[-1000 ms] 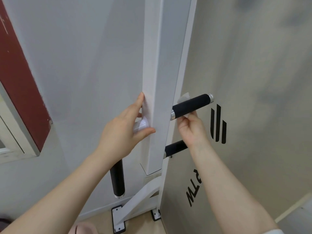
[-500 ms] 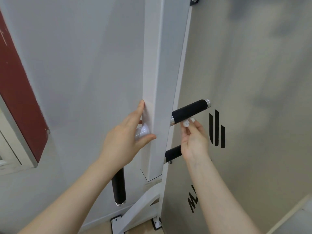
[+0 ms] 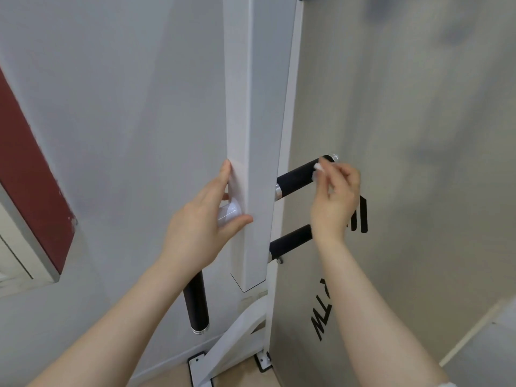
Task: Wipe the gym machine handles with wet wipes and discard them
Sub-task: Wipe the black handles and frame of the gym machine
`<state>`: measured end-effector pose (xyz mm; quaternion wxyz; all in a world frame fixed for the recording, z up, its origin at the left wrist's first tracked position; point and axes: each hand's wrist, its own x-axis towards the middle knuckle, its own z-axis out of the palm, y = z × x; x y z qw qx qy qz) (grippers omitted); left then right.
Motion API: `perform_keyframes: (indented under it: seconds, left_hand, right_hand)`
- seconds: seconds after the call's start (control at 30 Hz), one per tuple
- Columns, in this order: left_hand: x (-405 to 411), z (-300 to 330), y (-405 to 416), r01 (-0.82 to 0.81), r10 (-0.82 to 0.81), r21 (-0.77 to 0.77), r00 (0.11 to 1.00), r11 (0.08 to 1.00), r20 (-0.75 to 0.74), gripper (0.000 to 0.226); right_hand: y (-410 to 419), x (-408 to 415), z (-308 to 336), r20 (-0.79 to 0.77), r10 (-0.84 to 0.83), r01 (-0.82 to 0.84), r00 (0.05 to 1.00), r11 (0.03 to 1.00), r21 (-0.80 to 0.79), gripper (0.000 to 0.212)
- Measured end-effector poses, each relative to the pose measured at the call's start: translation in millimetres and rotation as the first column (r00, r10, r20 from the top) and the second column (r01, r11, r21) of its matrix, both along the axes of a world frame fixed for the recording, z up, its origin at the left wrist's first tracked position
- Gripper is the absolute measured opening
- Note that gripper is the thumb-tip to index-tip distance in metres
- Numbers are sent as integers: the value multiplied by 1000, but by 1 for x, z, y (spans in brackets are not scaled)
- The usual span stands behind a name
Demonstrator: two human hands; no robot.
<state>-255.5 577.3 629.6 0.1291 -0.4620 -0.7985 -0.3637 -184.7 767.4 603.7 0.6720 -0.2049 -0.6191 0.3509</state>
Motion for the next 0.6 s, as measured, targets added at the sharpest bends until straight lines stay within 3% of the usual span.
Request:
perform_keyframes:
  seconds: [0.07, 0.13, 0.23, 0.3, 0.4, 0.43, 0.5, 0.6]
  left_hand:
    - [-1, 0, 1, -6, 6, -2, 1000, 1000, 1, 87]
    - [-1, 0, 0, -8, 8, -6, 1000, 1000, 7, 87]
    - [-3, 0, 0, -6, 6, 2, 1000, 1000, 10, 88]
    - [-4, 0, 1, -7, 7, -3, 1000, 1000, 16, 88]
    - [-6, 0, 2, -11, 12, -16, 1000, 1000, 21, 87]
    - [-6, 0, 2, -13, 14, -16, 1000, 1000, 22, 87]
    - [-6, -1, 2, -12, 13, -9, 1000, 1000, 26, 88]
    - [-8, -2, 2, -9, 9, -6, 1000, 1000, 15, 88]
  right_hand:
    - [13, -4, 8, 63, -62, 61, 996, 998, 19, 23]
    - [0, -10, 6, 179, -149, 99, 972, 960, 261, 27]
    - [-21, -7, -5, 320, -77, -125, 944, 816, 565, 25]
    - [-4, 0, 1, 370, -113, -139, 922, 795, 590, 24]
    - [19, 5, 22, 393, -212, 4, 895, 883, 469, 26]
    - [14, 5, 27, 427, -191, -16, 884, 900, 436, 28]
    - [-1, 2, 34, 568, -117, -187, 815, 874, 449, 28]
    - [-8, -4, 45, 759, -154, -375, 633, 797, 474, 22]
